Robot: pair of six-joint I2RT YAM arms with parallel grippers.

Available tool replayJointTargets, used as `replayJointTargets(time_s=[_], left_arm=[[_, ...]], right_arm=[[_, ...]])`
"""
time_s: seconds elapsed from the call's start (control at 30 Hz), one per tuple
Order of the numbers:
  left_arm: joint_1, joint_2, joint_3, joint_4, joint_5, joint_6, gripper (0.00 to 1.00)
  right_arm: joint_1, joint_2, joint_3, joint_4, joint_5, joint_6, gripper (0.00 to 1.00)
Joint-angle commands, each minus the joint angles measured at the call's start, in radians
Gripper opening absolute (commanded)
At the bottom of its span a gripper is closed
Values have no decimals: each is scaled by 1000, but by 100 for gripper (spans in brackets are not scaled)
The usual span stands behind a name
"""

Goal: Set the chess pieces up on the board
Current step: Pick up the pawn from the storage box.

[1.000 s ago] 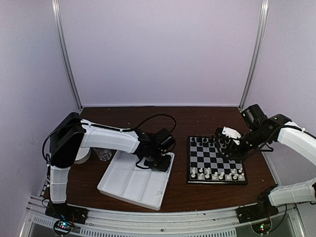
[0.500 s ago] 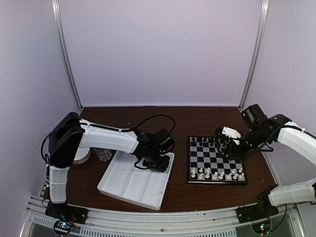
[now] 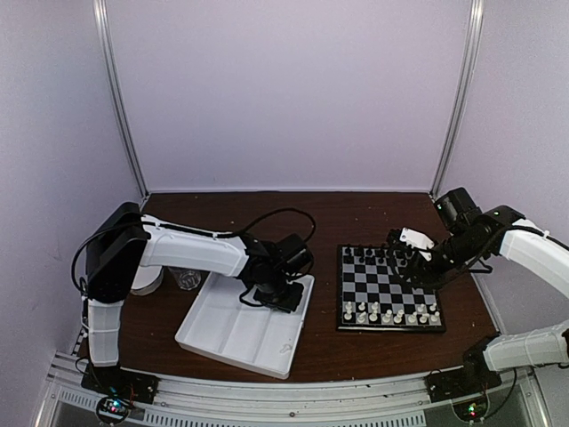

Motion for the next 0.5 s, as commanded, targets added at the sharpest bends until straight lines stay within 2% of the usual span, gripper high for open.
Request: replayJointTargets(time_s=[0.0,0.33,0.47], left_arm=[[-8,14,-21,-90,11,17,22],[-8,14,-14,-98,-11,37,18],[-8,-12,-10,-93,-36,91,17]], right_arm=[[-4,3,-7,13,-22,5,34],[-4,1,-8,15,-20,6,34],[-4,-2,-5,11,-19,9,33]])
